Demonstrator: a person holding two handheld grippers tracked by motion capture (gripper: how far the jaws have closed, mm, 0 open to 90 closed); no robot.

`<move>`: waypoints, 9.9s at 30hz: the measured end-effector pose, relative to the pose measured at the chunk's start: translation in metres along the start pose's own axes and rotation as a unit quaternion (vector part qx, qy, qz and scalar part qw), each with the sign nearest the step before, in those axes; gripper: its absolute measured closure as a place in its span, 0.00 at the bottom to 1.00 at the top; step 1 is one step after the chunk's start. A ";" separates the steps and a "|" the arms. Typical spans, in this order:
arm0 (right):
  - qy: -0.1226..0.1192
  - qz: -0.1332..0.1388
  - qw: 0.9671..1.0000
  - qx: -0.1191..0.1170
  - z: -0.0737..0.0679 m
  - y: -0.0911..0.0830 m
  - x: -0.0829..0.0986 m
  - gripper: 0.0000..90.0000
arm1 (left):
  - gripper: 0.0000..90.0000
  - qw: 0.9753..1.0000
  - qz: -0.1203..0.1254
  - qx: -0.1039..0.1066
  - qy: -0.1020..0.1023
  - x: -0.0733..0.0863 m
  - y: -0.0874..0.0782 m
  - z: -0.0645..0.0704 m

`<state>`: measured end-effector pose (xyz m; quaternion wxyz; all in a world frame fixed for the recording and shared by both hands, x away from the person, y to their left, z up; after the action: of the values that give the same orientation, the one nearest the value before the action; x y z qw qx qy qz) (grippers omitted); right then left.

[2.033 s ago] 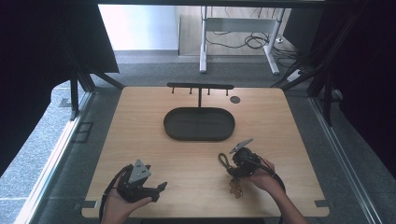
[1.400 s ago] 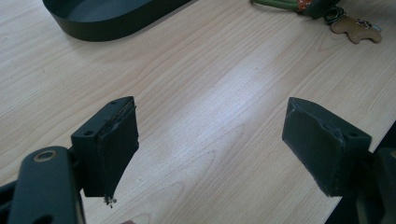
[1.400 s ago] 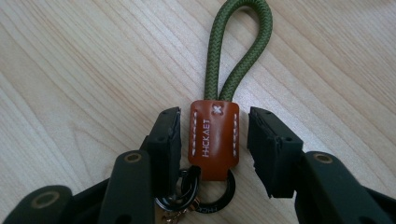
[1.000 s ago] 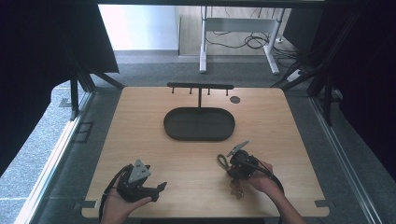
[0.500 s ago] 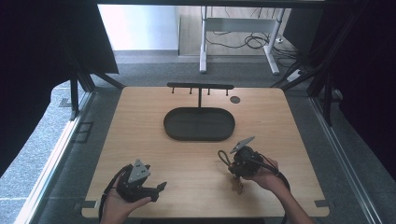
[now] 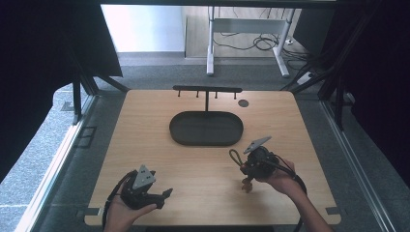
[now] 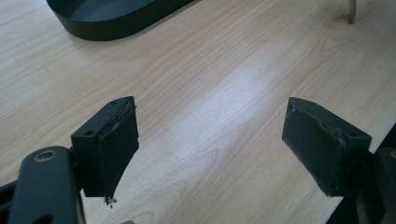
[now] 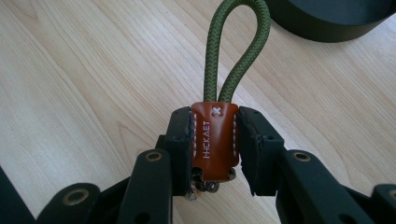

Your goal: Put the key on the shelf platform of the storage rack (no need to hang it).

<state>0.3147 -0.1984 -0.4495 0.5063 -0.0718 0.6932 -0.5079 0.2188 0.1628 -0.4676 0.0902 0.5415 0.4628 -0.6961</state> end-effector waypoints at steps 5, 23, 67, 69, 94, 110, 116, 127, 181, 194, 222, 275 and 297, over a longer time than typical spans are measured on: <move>-0.002 0.007 1.000 0.001 0.001 -0.003 -0.001 0.75 | 0.21 1.000 0.000 0.000 0.000 0.000 0.000 0.000; -0.021 0.021 0.999 0.013 -0.002 -0.016 -0.015 0.75 | 0.21 1.000 -0.008 0.003 0.006 0.002 0.005 0.002; -0.053 0.040 0.998 0.003 -0.022 -0.008 -0.041 0.75 | 0.21 0.998 -0.052 0.027 0.030 0.007 0.020 0.011; -0.054 0.040 0.998 0.003 -0.022 -0.007 -0.042 0.75 | 0.21 0.998 -0.052 0.027 0.031 0.007 0.020 0.011; -0.066 0.046 0.997 0.002 -0.027 -0.005 -0.049 0.75 | 0.21 0.995 -0.076 0.040 0.042 0.010 0.030 0.016; -0.064 0.045 0.997 0.001 -0.026 -0.003 -0.046 0.75 | 0.21 0.994 -0.089 0.048 0.051 0.013 0.034 0.018; -0.061 0.045 0.997 0.000 -0.024 -0.003 -0.046 0.75 | 0.21 0.993 -0.091 0.049 0.052 0.013 0.034 0.019; -0.067 0.046 0.997 0.001 -0.026 -0.003 -0.058 0.75 | 0.21 0.993 -0.093 0.052 0.053 0.013 0.034 0.019; -0.042 0.008 0.999 0.014 0.034 0.053 -0.128 0.75 | 0.22 0.995 -0.078 0.046 0.048 0.010 0.025 0.013; -0.030 0.006 0.999 0.021 0.051 0.063 -0.138 0.75 | 0.22 0.996 -0.072 0.042 0.043 0.010 0.023 0.011; -0.013 0.014 0.998 0.055 0.077 0.104 -0.128 0.74 | 0.22 0.995 -0.072 0.045 0.043 0.010 0.025 0.012; 0.020 0.119 0.993 0.013 0.043 0.004 -0.020 0.58 | 0.22 0.995 -0.076 0.041 0.043 0.010 0.026 0.014; 0.048 0.132 0.989 0.036 0.028 0.001 0.050 0.46 | 0.22 0.996 -0.069 0.037 0.036 0.008 0.023 0.012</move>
<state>0.3129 -0.2467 -0.4808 0.5371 0.0635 0.7014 -0.4643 0.2221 0.1445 -0.4866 0.0050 0.5355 0.4758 -0.6977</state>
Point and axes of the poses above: each handheld gripper's, and its own axes: y roughly forward along the jaws, x roughly out of its underside, z roughly to its right, the point moved 1 cm from there along y, roughly forward along the jaws, and after that the axes turned 10 degrees about z, right-handed, at the moved point
